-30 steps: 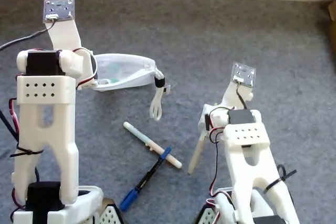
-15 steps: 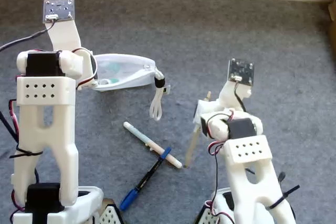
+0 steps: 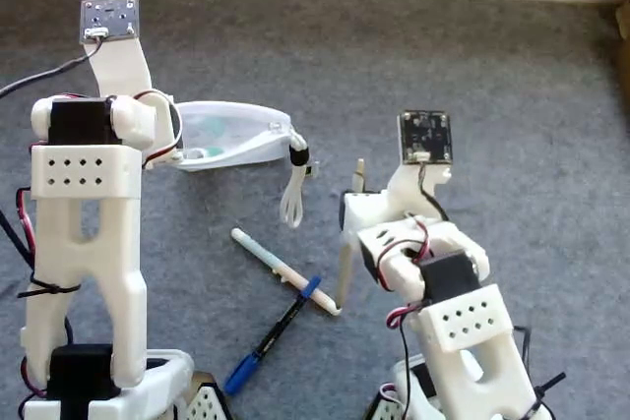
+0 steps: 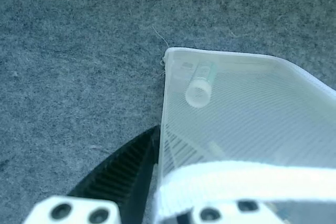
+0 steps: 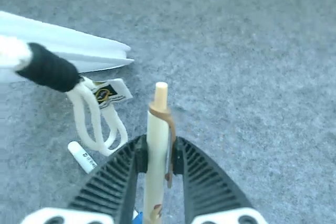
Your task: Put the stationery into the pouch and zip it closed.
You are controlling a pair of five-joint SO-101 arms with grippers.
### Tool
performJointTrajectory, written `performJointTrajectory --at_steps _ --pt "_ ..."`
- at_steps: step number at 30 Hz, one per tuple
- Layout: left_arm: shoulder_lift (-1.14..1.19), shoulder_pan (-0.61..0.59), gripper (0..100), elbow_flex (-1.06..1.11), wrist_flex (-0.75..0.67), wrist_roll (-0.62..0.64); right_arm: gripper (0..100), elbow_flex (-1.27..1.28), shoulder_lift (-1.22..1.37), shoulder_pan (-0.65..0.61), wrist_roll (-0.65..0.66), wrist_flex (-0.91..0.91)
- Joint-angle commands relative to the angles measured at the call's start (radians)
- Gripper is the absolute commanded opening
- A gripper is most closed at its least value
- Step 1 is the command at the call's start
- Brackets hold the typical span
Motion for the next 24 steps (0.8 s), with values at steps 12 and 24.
performJointTrajectory --at_steps 12,24 --pt "0.012 -0.01 1 0.031 -0.023 -0.012 0.5 -0.065 -0.087 -0.174 0.038 -0.018" --pt "0.012 -0.01 1 0.031 -0.023 -0.012 0.5 -0.234 -0.081 -0.234 0.155 -0.019"
